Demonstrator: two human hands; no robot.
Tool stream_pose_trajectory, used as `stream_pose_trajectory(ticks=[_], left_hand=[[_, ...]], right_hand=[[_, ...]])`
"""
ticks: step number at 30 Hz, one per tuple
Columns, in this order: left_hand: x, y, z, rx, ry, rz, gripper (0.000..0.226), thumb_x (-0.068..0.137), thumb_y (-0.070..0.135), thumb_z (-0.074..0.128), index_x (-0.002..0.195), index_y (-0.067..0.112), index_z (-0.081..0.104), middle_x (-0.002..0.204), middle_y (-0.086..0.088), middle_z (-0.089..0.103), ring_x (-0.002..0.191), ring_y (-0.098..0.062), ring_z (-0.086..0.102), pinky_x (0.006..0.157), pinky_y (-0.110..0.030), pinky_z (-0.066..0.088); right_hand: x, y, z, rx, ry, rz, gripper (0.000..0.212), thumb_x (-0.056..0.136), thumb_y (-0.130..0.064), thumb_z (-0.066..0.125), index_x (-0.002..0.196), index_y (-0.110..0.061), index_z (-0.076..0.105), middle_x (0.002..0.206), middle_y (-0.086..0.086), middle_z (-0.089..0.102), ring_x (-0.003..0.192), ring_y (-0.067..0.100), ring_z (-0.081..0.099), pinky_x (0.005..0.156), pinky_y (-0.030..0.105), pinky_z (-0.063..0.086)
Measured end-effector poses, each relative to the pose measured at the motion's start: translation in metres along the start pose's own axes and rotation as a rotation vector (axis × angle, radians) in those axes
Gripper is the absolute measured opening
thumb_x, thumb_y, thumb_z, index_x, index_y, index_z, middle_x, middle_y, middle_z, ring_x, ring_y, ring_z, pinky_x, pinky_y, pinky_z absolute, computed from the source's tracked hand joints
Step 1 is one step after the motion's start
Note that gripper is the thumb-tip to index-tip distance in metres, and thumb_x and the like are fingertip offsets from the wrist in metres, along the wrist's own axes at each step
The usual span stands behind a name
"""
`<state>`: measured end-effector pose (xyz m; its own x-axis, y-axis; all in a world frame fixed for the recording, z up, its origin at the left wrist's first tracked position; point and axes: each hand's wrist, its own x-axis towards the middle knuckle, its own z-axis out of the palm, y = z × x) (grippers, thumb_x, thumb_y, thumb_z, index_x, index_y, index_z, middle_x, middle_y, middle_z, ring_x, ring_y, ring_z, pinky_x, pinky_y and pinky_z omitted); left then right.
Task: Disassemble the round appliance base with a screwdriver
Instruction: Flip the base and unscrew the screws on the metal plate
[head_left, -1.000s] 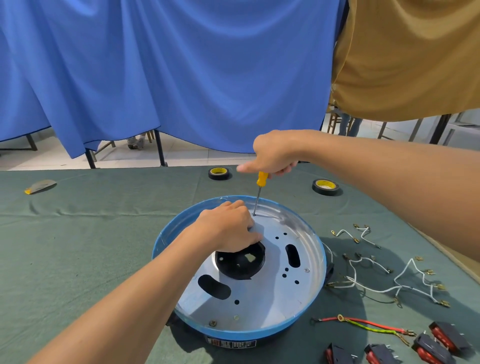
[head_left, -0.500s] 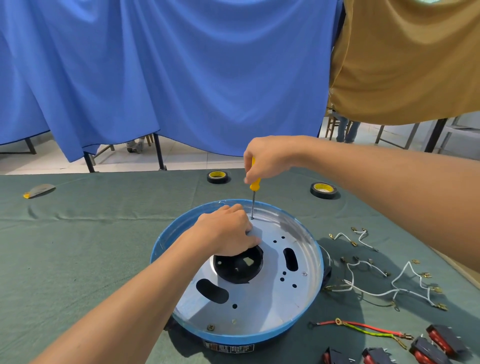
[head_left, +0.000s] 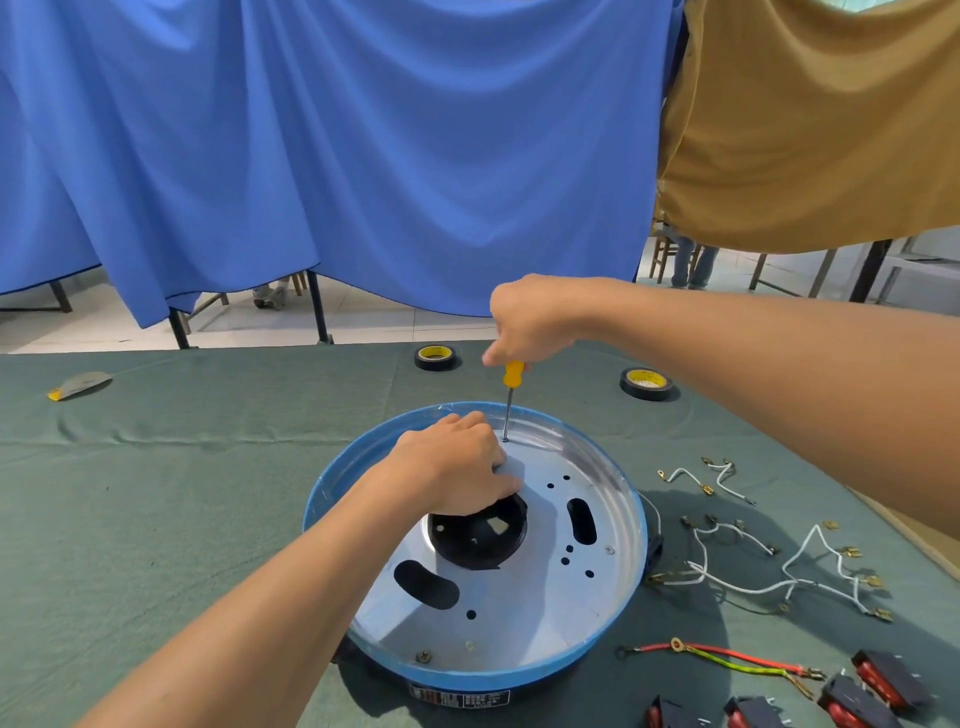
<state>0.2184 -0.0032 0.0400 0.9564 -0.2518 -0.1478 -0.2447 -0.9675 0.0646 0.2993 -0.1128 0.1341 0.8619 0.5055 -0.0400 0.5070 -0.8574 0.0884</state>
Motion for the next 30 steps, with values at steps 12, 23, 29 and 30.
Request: stream_pose_trajectory(ticks=[12,23,29,30], left_hand=[[-0.0022,0.0008,-0.0007,0.004,0.011,-0.009,0.043,0.096,0.054,0.046,0.076,0.017,0.057,0.117,0.002,0.045,0.114,-0.021,0.042,0.088,-0.047,0.045],[-0.001,0.0012,-0.0003,-0.006,0.009,-0.018,0.043,0.096,0.053,0.046,0.081,0.016,0.06,0.124,0.004,0.046,0.119,-0.02,0.041,0.09,-0.047,0.044],[-0.0019,0.0014,-0.0018,0.007,0.005,-0.012,0.041,0.096,0.053,0.046,0.076,0.018,0.057,0.121,0.003,0.046,0.117,-0.021,0.043,0.089,-0.047,0.045],[-0.0024,0.0016,-0.0016,0.005,0.006,-0.012,0.042,0.096,0.053,0.046,0.076,0.018,0.057,0.121,0.003,0.046,0.117,-0.021,0.043,0.09,-0.047,0.045]], right_hand=[[-0.0037,0.0027,-0.0031,0.066,-0.09,-0.006,0.035,0.091,-0.037,0.055,0.105,-0.006,0.063,0.101,0.012,0.066,0.074,0.025,0.056,0.052,0.025,0.044],[-0.0046,0.0028,0.0024,0.063,0.057,0.015,0.047,0.091,-0.053,0.052,0.075,-0.01,0.058,0.075,0.008,0.059,0.072,0.027,0.056,0.057,0.032,0.043],[-0.0077,0.0009,-0.0023,0.105,0.023,0.006,0.032,0.086,-0.027,0.055,0.102,-0.001,0.066,0.085,0.019,0.062,0.076,0.035,0.06,0.059,0.04,0.051],[-0.0084,0.0008,-0.0039,0.103,-0.006,0.019,0.037,0.088,-0.034,0.055,0.101,0.0,0.066,0.079,0.015,0.059,0.066,0.031,0.056,0.053,0.035,0.045]])
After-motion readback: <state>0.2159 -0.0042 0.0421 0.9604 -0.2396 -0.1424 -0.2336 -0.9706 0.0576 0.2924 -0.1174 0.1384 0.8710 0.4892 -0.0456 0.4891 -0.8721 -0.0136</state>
